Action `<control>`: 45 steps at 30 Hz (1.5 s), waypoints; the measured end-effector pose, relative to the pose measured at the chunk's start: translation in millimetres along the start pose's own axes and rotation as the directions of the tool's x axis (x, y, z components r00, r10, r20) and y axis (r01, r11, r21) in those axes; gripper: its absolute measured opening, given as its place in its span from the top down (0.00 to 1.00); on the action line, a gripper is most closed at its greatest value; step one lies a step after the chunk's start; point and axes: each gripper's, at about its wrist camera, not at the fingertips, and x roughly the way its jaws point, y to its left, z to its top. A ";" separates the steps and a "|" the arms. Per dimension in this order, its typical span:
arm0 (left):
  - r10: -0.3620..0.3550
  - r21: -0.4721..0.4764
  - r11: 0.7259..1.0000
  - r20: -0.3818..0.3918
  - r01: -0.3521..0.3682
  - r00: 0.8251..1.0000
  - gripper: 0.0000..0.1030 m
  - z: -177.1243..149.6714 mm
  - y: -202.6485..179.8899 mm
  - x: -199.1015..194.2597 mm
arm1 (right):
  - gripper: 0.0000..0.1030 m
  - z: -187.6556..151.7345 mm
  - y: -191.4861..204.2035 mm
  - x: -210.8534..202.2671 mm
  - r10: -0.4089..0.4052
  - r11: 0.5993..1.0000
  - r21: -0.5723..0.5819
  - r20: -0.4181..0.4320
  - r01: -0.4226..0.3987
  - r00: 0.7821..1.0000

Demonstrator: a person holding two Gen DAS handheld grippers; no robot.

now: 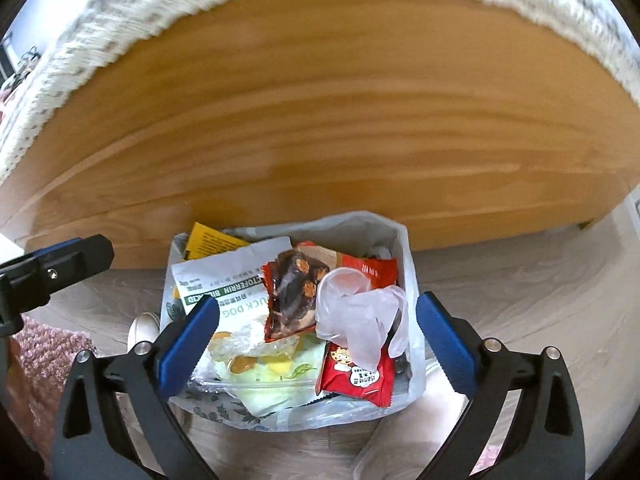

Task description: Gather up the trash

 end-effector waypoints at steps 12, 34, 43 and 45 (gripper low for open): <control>0.045 0.108 0.991 0.269 -0.076 0.962 0.07 -10.5 -20.4 -83.7 | 0.08 -12.7 26.0 -51.2 -0.054 0.990 -0.124 0.126 0.070 0.991; -0.029 0.245 0.965 0.437 -0.088 0.899 0.07 -60.8 -50.5 -197.7 | 0.08 -41.6 43.2 -193.4 0.005 0.995 -0.094 0.284 0.023 0.959; -0.011 0.263 0.955 0.488 -0.134 0.873 0.07 -81.1 -49.3 -235.6 | 0.08 -55.4 41.7 -254.7 0.012 0.998 -0.057 0.346 0.008 0.938; -0.034 0.288 0.950 0.487 -0.123 0.873 0.07 -85.1 -49.8 -240.7 | 0.08 -59.7 41.4 -262.1 0.027 0.999 -0.043 0.345 -0.013 0.938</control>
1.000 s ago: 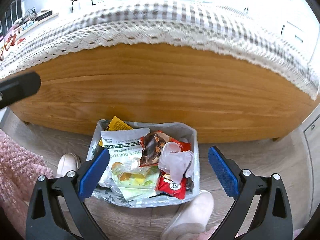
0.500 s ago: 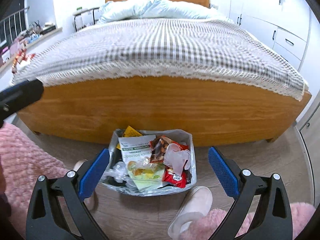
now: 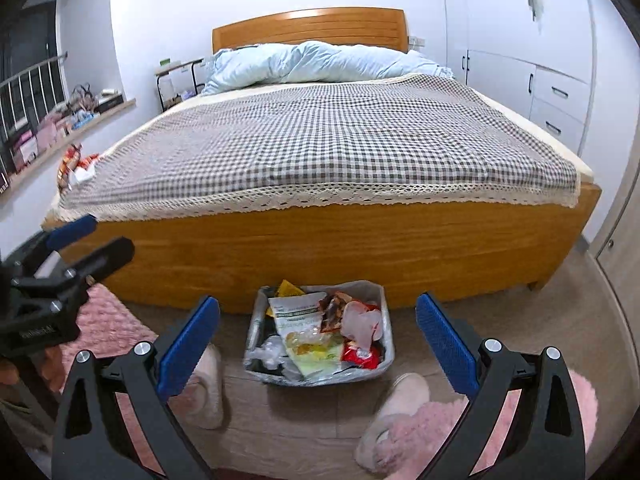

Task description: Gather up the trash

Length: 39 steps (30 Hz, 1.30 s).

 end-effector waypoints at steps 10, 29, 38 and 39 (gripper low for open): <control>-0.055 0.024 0.998 -0.021 0.056 0.998 0.07 -13.1 -14.6 -18.0 | 0.08 -17.0 14.2 -15.2 -0.014 0.999 0.028 -0.059 0.016 0.998; -0.023 -0.053 0.998 -0.078 0.019 0.997 0.08 -25.6 -9.4 -21.4 | 0.08 -16.6 20.8 -31.0 -0.097 0.995 -0.007 -0.014 0.097 0.995; -0.028 -0.076 0.997 -0.093 0.021 0.995 0.08 -27.1 -5.6 -18.0 | 0.08 -17.7 20.1 -29.1 -0.104 0.995 -0.005 -0.019 0.104 0.994; -0.029 -0.076 0.997 -0.093 0.022 0.995 0.08 -27.4 -5.5 -17.8 | 0.08 -17.8 20.5 -28.9 -0.105 0.994 -0.006 -0.019 0.105 0.994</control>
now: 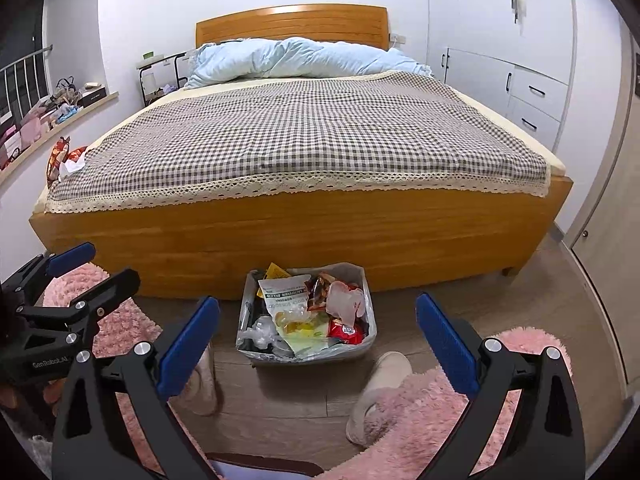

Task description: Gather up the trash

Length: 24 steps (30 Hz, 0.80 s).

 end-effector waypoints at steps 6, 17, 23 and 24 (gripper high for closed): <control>0.000 -0.003 1.000 -0.001 0.000 1.000 0.08 0.1 1.4 0.7 | 0.08 -1.0 1.3 1.2 0.000 1.000 -0.003 -0.004 0.000 1.000; 0.000 -0.005 1.000 -0.004 0.000 1.000 0.08 -1.1 2.0 1.6 | 0.08 -0.6 1.7 1.7 0.000 1.000 -0.004 -0.006 -0.001 1.000; 0.003 -0.008 1.000 -0.007 -0.004 1.000 0.08 -3.8 2.2 1.9 | 0.08 -0.7 2.0 2.2 0.000 1.000 -0.005 -0.007 0.000 1.000; 0.004 -0.007 1.000 -0.007 -0.004 1.000 0.08 -3.7 2.2 2.0 | 0.08 -0.8 1.9 2.5 0.001 1.000 -0.005 -0.007 -0.001 1.000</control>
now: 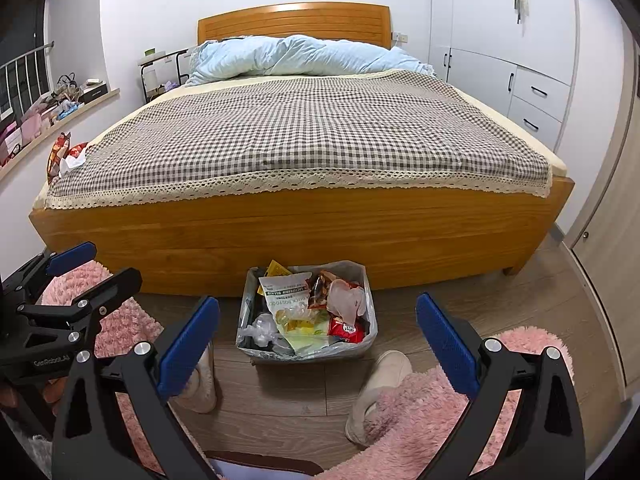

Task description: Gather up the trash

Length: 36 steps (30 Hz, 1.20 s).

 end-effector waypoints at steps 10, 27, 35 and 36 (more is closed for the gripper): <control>-0.005 0.005 1.000 0.000 0.005 1.000 0.08 -1.6 -0.3 -0.5 | 0.08 0.2 0.6 -0.1 0.002 1.000 -0.001 0.002 -0.002 1.000; -0.007 0.007 1.000 0.000 0.007 1.000 0.07 0.6 -2.2 -2.0 | 0.08 -0.2 -4.1 -0.6 0.009 1.000 -0.002 0.004 -0.009 1.000; -0.007 0.007 1.000 0.000 0.007 1.000 0.08 0.8 -2.6 -2.2 | 0.08 0.6 -4.7 -1.0 0.011 1.000 -0.007 0.007 -0.011 1.000; -0.007 0.008 1.000 0.000 0.007 1.000 0.08 0.8 -2.7 -2.2 | 0.08 0.6 -4.8 -0.9 0.011 1.000 -0.006 0.007 -0.011 1.000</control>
